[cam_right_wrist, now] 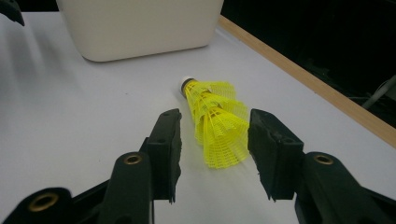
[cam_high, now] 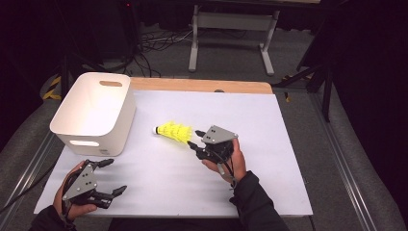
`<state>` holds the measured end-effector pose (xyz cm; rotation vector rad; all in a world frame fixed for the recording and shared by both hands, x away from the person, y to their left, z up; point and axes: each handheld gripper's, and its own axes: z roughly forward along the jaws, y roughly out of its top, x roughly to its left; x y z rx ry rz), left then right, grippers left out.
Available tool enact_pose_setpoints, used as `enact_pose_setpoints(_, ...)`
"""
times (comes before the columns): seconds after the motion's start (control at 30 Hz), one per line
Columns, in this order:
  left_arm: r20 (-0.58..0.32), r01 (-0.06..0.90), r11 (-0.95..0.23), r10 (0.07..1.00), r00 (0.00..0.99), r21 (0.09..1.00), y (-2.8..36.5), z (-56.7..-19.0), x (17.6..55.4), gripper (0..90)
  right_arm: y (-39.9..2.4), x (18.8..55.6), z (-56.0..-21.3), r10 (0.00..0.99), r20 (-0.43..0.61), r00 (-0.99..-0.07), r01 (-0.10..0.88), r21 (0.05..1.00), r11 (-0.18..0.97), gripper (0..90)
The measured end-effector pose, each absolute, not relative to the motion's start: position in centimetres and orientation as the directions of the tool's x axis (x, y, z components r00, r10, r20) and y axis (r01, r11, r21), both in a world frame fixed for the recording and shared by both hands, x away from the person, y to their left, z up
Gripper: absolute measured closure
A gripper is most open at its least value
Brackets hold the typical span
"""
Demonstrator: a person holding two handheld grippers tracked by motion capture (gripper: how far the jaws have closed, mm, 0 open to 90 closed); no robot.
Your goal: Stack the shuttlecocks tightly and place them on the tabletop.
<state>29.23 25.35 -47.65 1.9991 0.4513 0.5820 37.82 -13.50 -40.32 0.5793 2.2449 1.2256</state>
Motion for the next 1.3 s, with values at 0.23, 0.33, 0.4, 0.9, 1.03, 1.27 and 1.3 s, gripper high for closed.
enact_pose_setpoints(0.23,0.214,0.074,-0.467,0.534,0.818,0.881,25.4,-47.7,29.2,8.1,-14.9,36.9,-40.0,0.591,-0.25,-0.767,0.109,0.857,0.503,53.5)
enact_pose_setpoints(0.33,0.213,0.075,-0.467,0.533,0.819,0.881,25.4,-47.7,29.2,8.1,-15.4,36.4,-40.0,0.596,-0.254,-0.761,0.108,0.858,0.503,52.7)
enact_pose_setpoints(0.4,0.212,0.073,-0.464,0.533,0.819,0.883,25.4,-47.7,29.2,8.1,-15.8,36.1,-40.0,0.598,-0.257,-0.76,0.105,0.859,0.502,51.6)
enact_pose_setpoints(0.9,0.204,0.082,-0.461,0.538,0.818,0.884,25.4,-47.7,29.3,8.1,-17.7,34.4,-40.8,0.613,-0.272,-0.742,0.109,0.853,0.51,41.8)
enact_pose_setpoints(1.03,0.204,0.083,-0.462,0.537,0.818,0.883,25.4,-47.7,29.3,8.0,-18.3,34.0,-41.1,0.62,-0.259,-0.741,0.119,0.858,0.5,40.2)
enact_pose_setpoints(1.27,0.207,0.082,-0.466,0.536,0.818,0.881,25.4,-47.8,29.4,8.0,-18.6,33.6,-41.6,0.623,-0.268,-0.735,0.126,0.848,0.514,37.1)
enact_pose_setpoints(1.3,0.208,0.082,-0.467,0.536,0.818,0.88,25.4,-47.8,29.4,8.0,-18.7,33.5,-41.7,0.623,-0.27,-0.734,0.127,0.847,0.516,36.4)
